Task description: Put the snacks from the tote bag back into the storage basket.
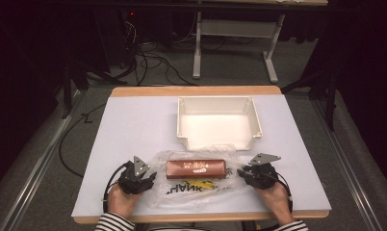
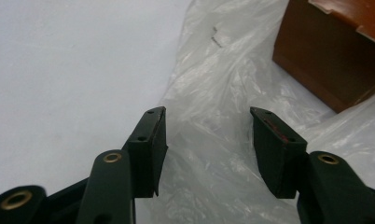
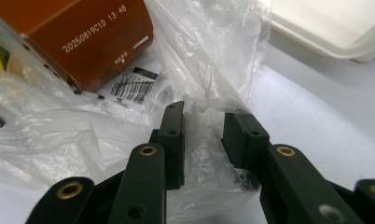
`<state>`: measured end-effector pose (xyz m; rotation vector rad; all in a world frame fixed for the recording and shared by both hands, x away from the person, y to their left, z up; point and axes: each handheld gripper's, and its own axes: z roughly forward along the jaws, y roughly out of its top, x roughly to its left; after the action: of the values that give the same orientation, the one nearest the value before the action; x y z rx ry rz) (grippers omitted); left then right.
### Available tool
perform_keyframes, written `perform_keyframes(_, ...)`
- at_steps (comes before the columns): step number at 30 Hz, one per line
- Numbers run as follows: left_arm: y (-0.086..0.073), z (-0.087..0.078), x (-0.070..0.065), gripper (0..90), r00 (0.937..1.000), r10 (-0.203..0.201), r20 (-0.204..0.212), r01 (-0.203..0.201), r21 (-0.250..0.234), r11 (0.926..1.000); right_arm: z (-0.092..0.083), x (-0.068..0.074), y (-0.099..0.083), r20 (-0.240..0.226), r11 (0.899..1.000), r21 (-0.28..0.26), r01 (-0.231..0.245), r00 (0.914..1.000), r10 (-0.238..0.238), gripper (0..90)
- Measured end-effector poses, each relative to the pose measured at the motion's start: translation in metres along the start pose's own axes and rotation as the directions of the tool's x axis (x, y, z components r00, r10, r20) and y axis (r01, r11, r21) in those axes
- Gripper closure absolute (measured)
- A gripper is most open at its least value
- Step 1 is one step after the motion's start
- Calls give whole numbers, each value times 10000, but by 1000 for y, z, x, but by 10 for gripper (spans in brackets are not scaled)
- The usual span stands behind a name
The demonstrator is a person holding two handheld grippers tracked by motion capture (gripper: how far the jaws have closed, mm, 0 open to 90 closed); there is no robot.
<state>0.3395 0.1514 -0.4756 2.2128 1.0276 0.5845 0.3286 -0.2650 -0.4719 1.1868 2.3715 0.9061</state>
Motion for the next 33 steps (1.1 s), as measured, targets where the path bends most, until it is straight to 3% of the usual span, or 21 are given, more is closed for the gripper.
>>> perform_keyframes(3,1,2,6,469,9995,-291,157,291,-8,9996,-1,-1,-1,-38,10000,-25,-53,10000,53,694)
perform_keyframes(6,2,3,8,465,9991,-301,289,302,-44,9995,-1,-2,-1,-95,9999,-10,-127,9999,127,687)
perform_keyframes(8,3,-2,7,439,9989,-136,444,153,-381,9992,-1,-4,3,-432,9995,18,-313,9986,314,640)
perform_keyframes(12,7,-11,6,410,9964,-138,838,209,-845,9962,-5,-3,7,-622,9989,-262,-399,9973,382,612)
perform_keyframes(14,9,-15,6,401,9941,-188,1072,304,-1071,9938,-10,-2,12,-785,9973,-645,-349,9965,298,583)
perform_keyframes(15,11,-17,8,397,9903,-416,1326,585,-1268,9902,-11,-1,13,-819,9966,-762,-323,9963,260,575)
perform_keyframes(17,12,-17,9,394,9893,-492,1372,674,-1317,9890,-11,-1,16,-854,9950,-911,-402,9958,324,563)
perform_keyframes(22,15,-21,16,383,9844,-821,1554,1105,-1835,9768,-15,3,23,-1044,9862,-1538,-607,9935,449,531)
perform_keyframes(23,17,-21,18,382,9826,-1001,1566,1314,-2047,9700,-17,3,26,-1072,9830,-1758,-539,9936,354,527)
perform_keyframes(24,17,-21,18,381,9826,-1001,1566,1314,-2047,9700,-17,3,26,-1072,9830,-1758,-539,9936,354,527)
perform_keyframes(26,20,-23,21,381,9794,-1263,1575,1618,-2378,9577,-19,3,30,-1143,9800,-1915,-541,9929,325,508)
perform_keyframes(33,24,-22,26,395,9786,-1427,1486,1764,-2464,9530,-23,3,36,-1193,9740,-2238,-362,9928,95,477)
